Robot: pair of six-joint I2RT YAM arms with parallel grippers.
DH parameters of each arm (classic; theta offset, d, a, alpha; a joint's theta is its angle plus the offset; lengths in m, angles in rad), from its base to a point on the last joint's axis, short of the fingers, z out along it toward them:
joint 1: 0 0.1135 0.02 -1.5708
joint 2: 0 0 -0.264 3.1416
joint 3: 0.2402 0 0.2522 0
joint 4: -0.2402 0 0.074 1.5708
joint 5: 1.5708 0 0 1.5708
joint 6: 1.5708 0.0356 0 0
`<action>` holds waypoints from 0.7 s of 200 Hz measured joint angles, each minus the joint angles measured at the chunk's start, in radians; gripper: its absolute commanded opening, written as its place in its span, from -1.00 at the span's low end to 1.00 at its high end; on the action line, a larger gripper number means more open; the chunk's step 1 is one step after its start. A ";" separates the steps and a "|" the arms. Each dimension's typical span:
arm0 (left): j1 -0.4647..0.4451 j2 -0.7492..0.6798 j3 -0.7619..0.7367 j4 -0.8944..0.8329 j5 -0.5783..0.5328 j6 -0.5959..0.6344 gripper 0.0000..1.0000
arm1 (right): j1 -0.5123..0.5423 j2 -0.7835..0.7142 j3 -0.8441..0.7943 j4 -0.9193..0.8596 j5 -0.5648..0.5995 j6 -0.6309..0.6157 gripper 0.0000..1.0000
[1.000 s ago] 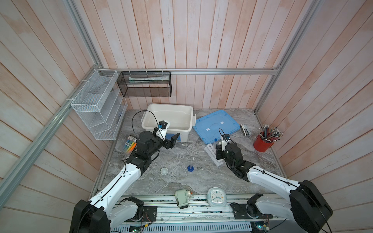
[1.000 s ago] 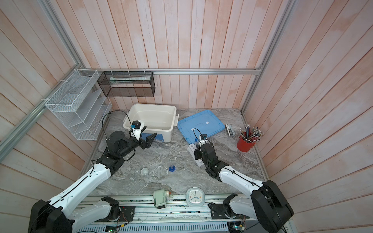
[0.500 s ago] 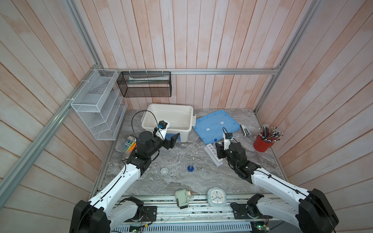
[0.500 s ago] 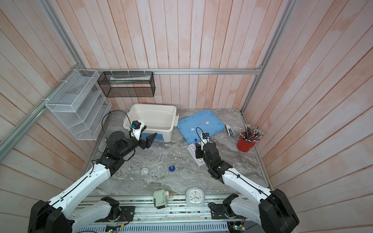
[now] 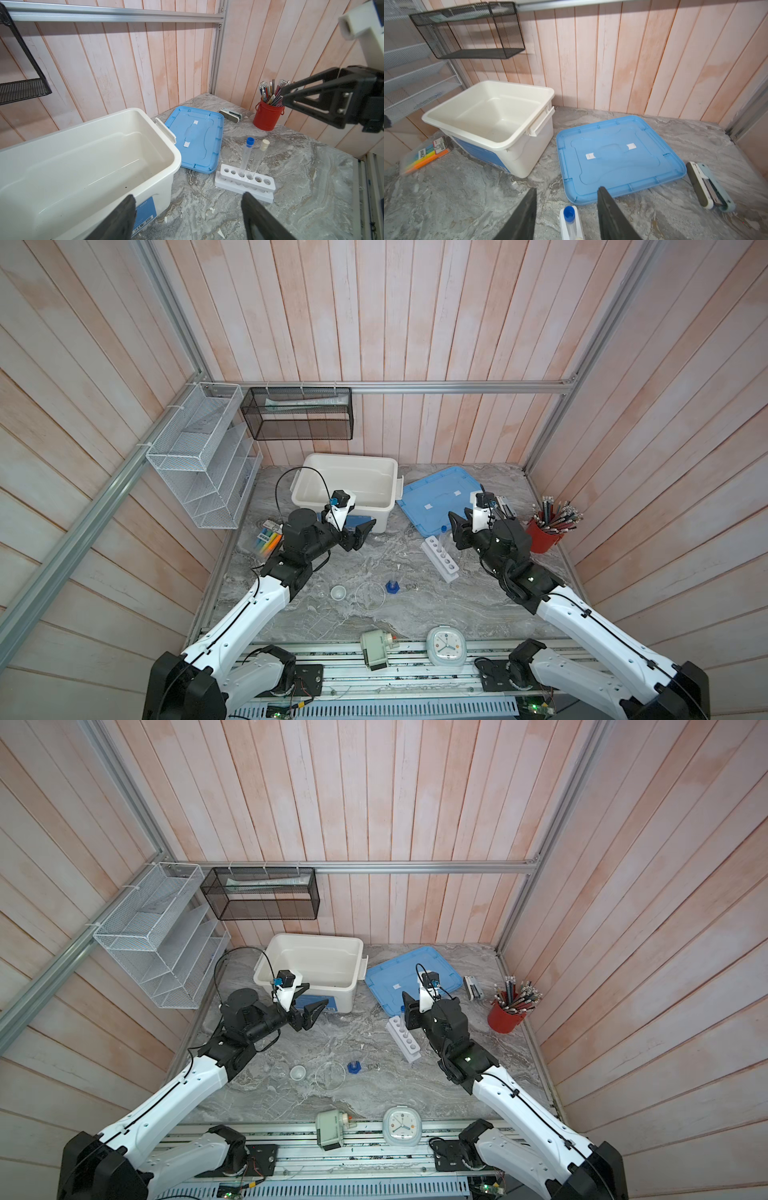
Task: Organize the chemistry lab equipment
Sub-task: 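Open the right gripper to release the glass tube in the rack, then move both grippers to the white bin's rim, one at each end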
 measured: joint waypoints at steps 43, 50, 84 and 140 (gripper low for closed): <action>0.000 -0.048 -0.003 -0.034 0.010 -0.040 0.60 | 0.002 -0.010 0.038 -0.060 -0.101 -0.030 -0.02; 0.000 -0.065 -0.007 -0.037 0.010 -0.045 0.61 | 0.006 -0.010 0.038 -0.076 -0.118 -0.032 -0.01; 0.043 -0.164 -0.050 -0.078 0.015 -0.117 0.59 | 0.119 0.012 0.043 -0.140 -0.159 -0.045 0.07; 0.262 -0.177 -0.048 -0.165 0.018 -0.231 0.58 | 0.271 0.085 0.027 -0.149 -0.183 -0.030 0.18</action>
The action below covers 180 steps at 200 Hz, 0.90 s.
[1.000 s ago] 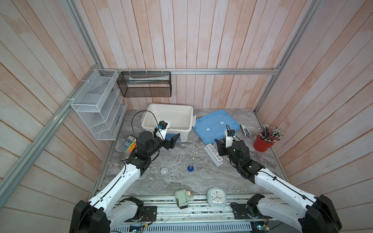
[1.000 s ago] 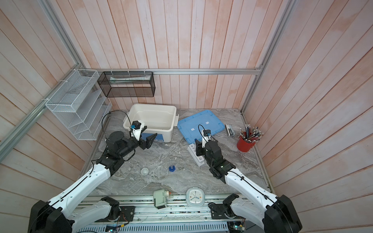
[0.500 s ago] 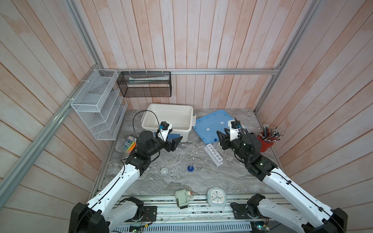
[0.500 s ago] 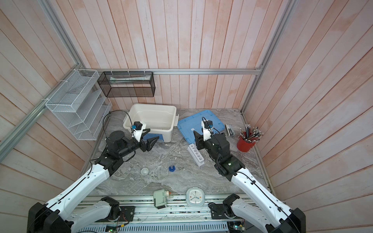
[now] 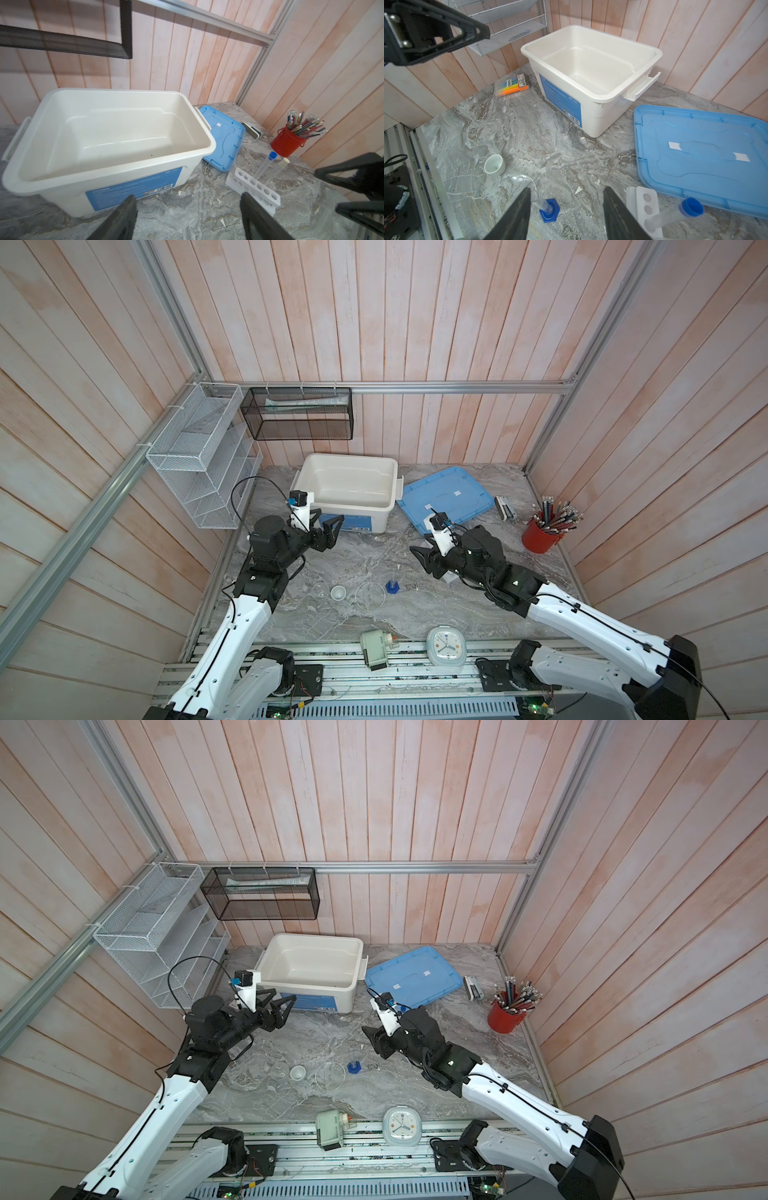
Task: Organize the chemistry lab equipment
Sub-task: 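Move both grippers to the white bin's rim, one at each end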
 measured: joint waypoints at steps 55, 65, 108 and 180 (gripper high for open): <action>0.135 0.063 0.054 -0.028 -0.006 -0.067 0.58 | 0.089 0.090 -0.016 0.009 0.004 0.015 0.24; 0.155 0.075 0.061 -0.030 -0.013 -0.077 0.58 | 0.100 0.111 -0.016 0.018 0.008 0.015 0.23; 0.185 0.129 0.067 -0.032 -0.089 -0.128 0.54 | 0.117 0.193 -0.016 0.058 0.021 0.015 0.23; 0.195 0.276 0.183 -0.044 -0.208 -0.162 0.53 | -0.020 0.311 0.265 0.089 0.069 0.099 0.19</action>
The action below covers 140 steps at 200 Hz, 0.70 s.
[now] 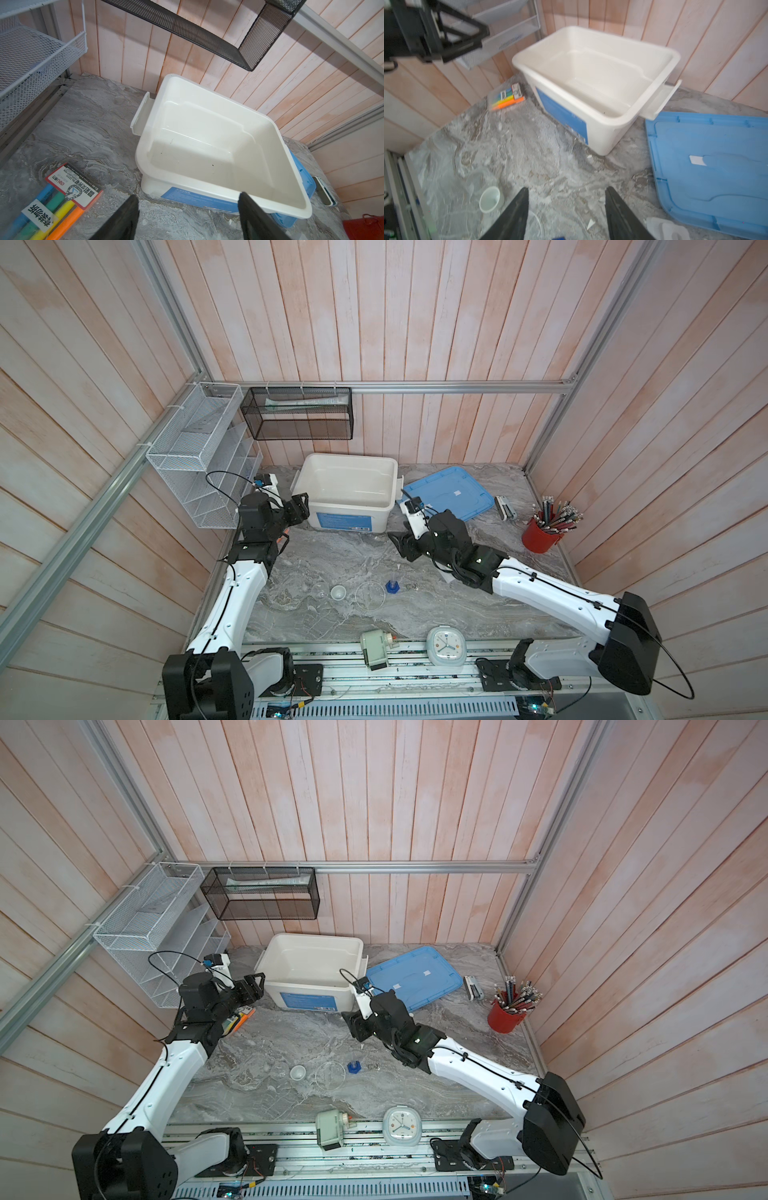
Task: Organize the chemistry lab equipment
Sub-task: 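Move both grippers to the white bin's rim, one at each end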
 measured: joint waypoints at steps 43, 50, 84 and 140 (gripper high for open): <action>0.026 0.120 0.082 0.017 -0.011 -0.008 0.53 | -0.131 0.197 0.281 -0.022 0.003 0.101 0.19; 0.031 0.140 0.093 0.019 -0.010 -0.010 0.53 | -0.147 0.242 0.333 -0.041 0.003 0.114 0.19; 0.058 0.241 0.150 0.024 0.002 -0.011 0.53 | -0.187 0.409 0.487 -0.105 0.001 0.141 0.19; 0.062 0.359 0.242 0.052 0.094 0.000 0.50 | -0.224 0.567 0.606 -0.146 -0.034 0.172 0.17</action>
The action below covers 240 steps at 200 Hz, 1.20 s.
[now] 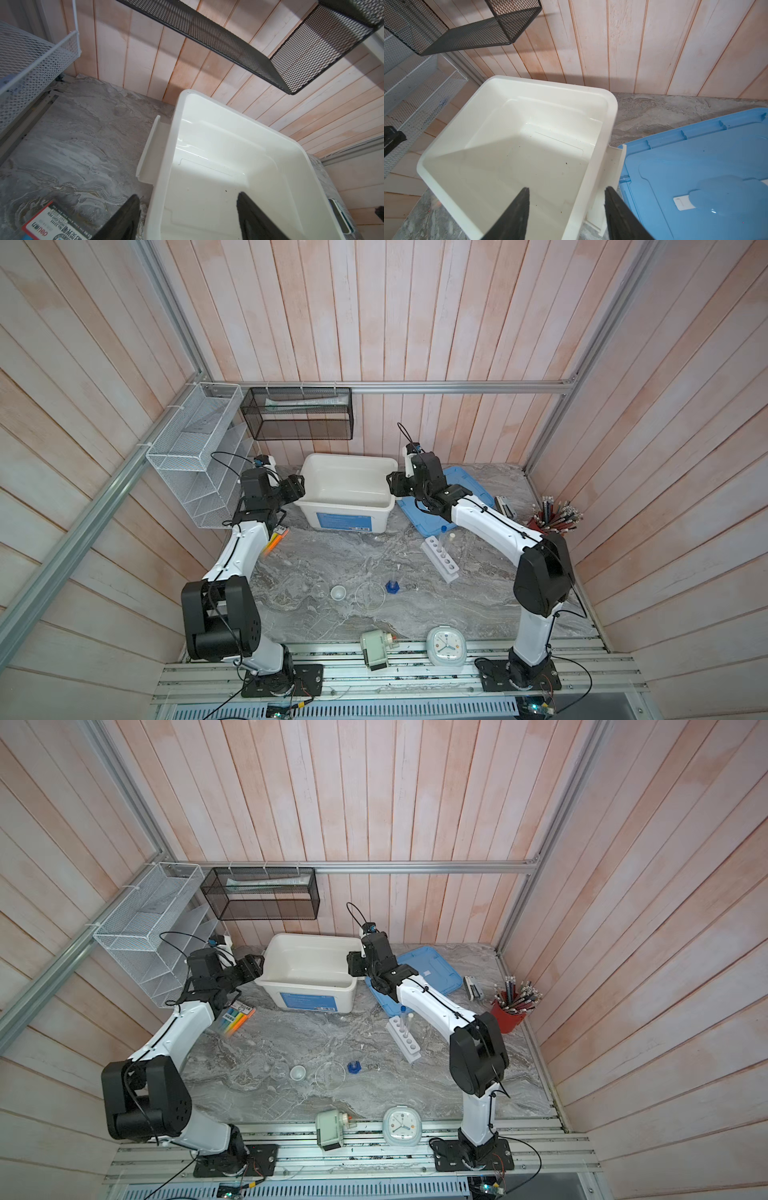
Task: Organize the chemistry lab equipment
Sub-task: 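Move both grippers to the white bin's rim, one at each end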
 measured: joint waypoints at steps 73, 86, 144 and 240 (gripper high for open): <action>0.000 0.069 0.024 0.022 0.084 0.007 0.47 | -0.041 0.042 0.012 0.011 -0.068 0.041 0.16; 0.000 0.076 0.027 0.026 0.090 0.008 0.47 | -0.043 0.048 0.012 0.020 -0.082 0.050 0.16; 0.000 0.095 0.027 0.037 0.111 0.016 0.46 | -0.049 0.070 0.009 0.066 -0.135 0.080 0.15; 0.000 0.101 0.027 0.048 0.129 0.016 0.45 | -0.062 0.130 -0.003 0.103 -0.158 0.101 0.15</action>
